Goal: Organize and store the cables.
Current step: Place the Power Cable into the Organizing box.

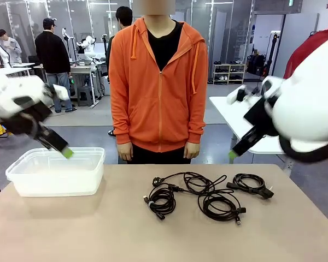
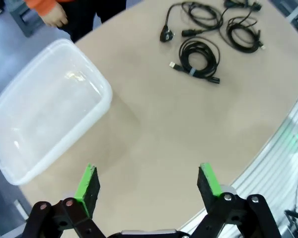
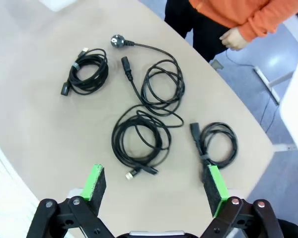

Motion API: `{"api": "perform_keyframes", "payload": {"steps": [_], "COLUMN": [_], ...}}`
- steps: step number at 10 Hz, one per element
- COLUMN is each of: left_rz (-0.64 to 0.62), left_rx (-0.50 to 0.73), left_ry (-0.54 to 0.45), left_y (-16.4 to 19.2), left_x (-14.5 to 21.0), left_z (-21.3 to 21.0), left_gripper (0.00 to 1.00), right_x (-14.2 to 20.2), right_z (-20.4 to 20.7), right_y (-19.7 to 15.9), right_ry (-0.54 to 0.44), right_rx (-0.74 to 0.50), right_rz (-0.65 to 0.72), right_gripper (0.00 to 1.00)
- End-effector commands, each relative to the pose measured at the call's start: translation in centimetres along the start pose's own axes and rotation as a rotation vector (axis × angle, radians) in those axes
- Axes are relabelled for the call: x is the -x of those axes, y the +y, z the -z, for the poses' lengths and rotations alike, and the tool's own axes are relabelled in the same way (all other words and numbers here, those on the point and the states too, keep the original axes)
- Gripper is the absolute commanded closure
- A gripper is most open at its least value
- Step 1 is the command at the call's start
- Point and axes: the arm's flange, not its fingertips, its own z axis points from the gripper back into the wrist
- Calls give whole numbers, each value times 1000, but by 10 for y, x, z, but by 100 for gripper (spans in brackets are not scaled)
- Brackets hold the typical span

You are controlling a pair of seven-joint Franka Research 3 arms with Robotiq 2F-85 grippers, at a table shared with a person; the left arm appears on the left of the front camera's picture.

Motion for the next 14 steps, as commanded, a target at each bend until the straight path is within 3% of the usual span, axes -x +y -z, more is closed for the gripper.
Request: {"api": "perform_keyframes", "payload": {"steps": [1, 4, 6, 8, 9, 12, 14], "left_rz": [-9, -12, -20, 6, -40, -105, -141], "left_rx": [12, -28, -19, -79, -120, -220, -241], "left_ry": [-58, -184, -238, -258, -262, -283, -265], "left_y": [24, 45, 66, 85, 91, 99, 100], "left_x": [4, 48, 88, 122, 136, 152, 143], "left_z": [-40, -108, -149, -172, -191, -209, -204], "left_gripper": [0, 0, 0, 0, 0, 0, 0], "right_x": [-1, 21, 56, 92, 112, 163, 171], "right_z": [-40, -114, -141, -159, -171, -174, -170], "right_y": [-31, -61, -82, -101, -106, -116, -111], "right_ry": [10, 0, -4, -68, -73, -79, -122], "right_rx": [12, 35, -16, -20, -17, -8, 23], "right_rz": [15, 7, 10, 15, 62, 153, 177], "right_gripper": [0, 0, 0, 0, 0, 0, 0]}}
